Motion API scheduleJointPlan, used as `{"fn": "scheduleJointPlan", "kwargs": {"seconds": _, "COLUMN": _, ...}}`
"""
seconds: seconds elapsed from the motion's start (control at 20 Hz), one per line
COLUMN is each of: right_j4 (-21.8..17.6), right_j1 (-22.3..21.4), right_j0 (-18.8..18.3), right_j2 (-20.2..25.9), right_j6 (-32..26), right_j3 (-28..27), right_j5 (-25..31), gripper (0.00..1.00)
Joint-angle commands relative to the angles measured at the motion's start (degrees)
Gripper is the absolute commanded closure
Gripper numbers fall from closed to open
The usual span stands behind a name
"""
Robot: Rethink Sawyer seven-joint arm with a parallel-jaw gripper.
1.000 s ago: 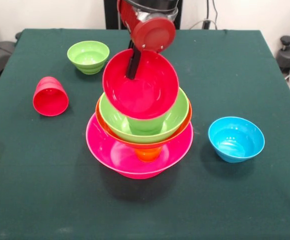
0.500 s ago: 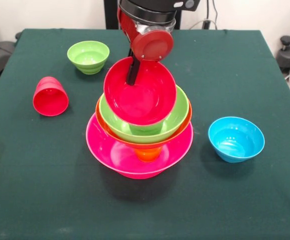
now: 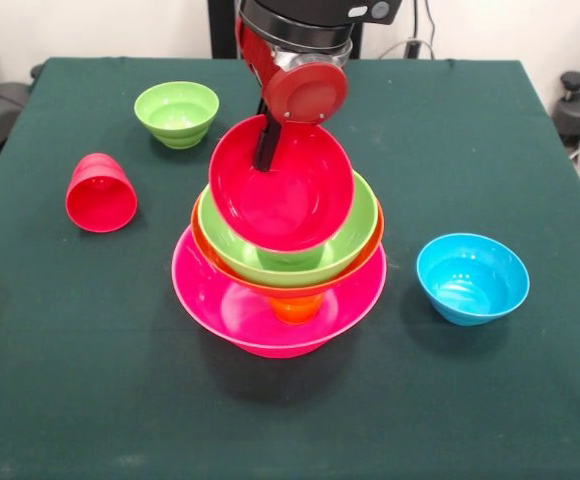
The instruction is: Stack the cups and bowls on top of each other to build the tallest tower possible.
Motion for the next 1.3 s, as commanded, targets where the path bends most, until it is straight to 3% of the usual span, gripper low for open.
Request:
{"fn": "scheduleJointPlan", "kwargs": {"seconds": 0.05, "right_j4": -1.93, "right_j1": 0.04, "right_j0": 0.97, "right_j2": 5.69, "right_j6": -3.94, "right_j3": -0.18, "right_j5": 3.46, "gripper": 1.00}}
{"fn": "scheduleJointPlan", "kwargs": {"seconds": 0.85, "right_j4": -0.23, "right_j1": 0.60, "right_j0": 2.49, "right_j2": 4.08, "right_j6": 1.60, "right_j3": -0.60, "right_j5": 6.55, "gripper": 1.00}}
{"fn": "scheduleJointPlan", "kwargs": {"seconds": 1.3, "right_j4": 0.48, "right_j1": 0.31, "right_j0": 2.34, "right_j2": 4.56, "right_j6": 1.08, "right_j3": 0.06, "right_j5": 6.71, "gripper": 1.00}}
